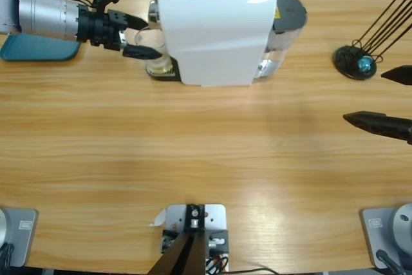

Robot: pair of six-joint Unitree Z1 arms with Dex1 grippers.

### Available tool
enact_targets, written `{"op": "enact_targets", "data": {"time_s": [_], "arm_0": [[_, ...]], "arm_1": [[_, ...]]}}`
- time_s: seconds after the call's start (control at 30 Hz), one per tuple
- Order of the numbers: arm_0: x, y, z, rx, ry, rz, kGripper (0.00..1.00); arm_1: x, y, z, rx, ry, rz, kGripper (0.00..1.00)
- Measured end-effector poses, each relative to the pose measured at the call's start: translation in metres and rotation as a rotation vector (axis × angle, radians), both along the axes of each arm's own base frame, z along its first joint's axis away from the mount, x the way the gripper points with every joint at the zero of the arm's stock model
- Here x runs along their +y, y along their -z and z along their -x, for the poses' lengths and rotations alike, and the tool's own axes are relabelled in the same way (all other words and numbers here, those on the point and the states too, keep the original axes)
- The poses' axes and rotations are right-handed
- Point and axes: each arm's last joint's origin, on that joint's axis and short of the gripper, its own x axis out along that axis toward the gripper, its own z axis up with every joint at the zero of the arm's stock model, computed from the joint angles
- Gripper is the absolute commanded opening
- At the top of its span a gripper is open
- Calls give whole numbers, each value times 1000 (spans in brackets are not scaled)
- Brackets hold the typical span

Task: Pour coffee

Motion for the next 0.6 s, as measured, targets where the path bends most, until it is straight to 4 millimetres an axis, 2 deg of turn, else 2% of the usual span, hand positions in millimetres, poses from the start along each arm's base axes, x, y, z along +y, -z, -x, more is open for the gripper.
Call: {"op": "enact_targets", "data": {"time_s": [0.07,0.17,0.2,0.3,0.33,0.6], "arm_0": [[0,0,0,2,3,2,671],[-1,1,-1,3,4,3,646],[-1,1,-1,2,5,4,560],[-1,2,-2,-1,9,12,63],[-2,2,-2,0,10,14,0],[-2,2,-2,5,7,15,0]], "arm_1": [[0,0,0,1,0,2,996],[1,1,-1,5,0,5,996],[2,1,-1,7,0,7,996],[3,2,-3,12,0,12,996],[3,2,-3,13,0,13,996],[3,2,-3,14,0,14,991]]}}
